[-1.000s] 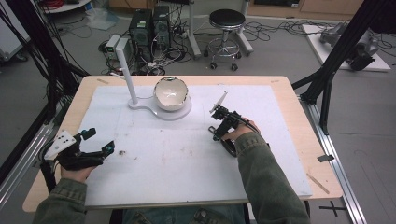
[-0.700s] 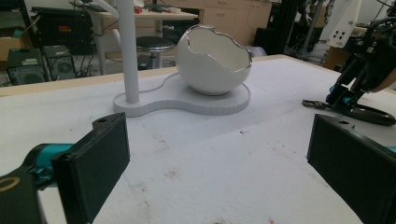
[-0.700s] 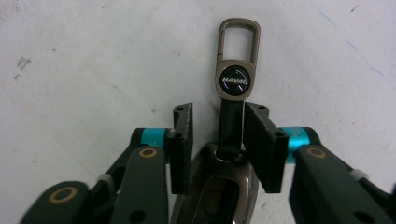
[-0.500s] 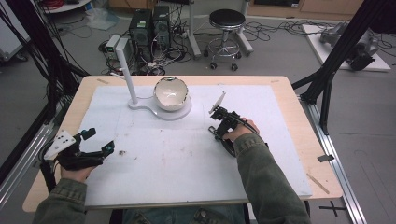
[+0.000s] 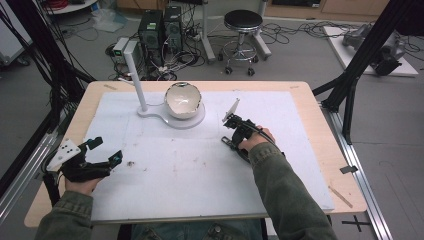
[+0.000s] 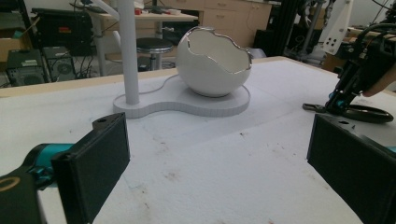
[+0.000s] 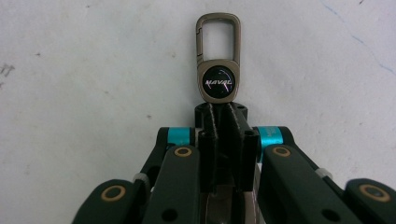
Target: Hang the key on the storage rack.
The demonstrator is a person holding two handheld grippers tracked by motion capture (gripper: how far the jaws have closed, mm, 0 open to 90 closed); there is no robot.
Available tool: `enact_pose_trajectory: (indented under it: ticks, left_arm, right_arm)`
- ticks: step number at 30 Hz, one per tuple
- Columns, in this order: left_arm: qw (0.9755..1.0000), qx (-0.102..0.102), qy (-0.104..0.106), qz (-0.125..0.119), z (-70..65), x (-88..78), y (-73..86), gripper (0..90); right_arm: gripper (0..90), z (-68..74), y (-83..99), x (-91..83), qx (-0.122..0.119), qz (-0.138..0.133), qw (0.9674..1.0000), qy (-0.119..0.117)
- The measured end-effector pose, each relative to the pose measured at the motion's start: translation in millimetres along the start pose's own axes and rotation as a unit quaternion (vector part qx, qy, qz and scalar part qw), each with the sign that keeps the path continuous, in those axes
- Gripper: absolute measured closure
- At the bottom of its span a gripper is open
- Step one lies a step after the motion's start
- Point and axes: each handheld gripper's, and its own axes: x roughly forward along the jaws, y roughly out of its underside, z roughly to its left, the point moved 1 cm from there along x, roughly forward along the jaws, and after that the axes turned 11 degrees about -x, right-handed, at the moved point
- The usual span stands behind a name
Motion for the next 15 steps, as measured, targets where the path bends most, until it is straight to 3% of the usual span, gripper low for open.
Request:
enact_pose_trajectory:
  ticks: [8, 15]
  left_arm:
    - [1.0, 0.0, 0.001, 0.0, 0.2, -0.2, 0.0, 6.2]
    - [1.0, -0.001, 0.002, -0.001, 0.2, 0.8, 0.1, 6.2]
  right_arm:
    - [85.2, -3.4, 4.7, -4.9, 0.009, -0.013, 0.9995, -0.028]
    - [85.1, -4.1, 11.4, -19.0, 0.02, -0.045, 0.9959, -0.076]
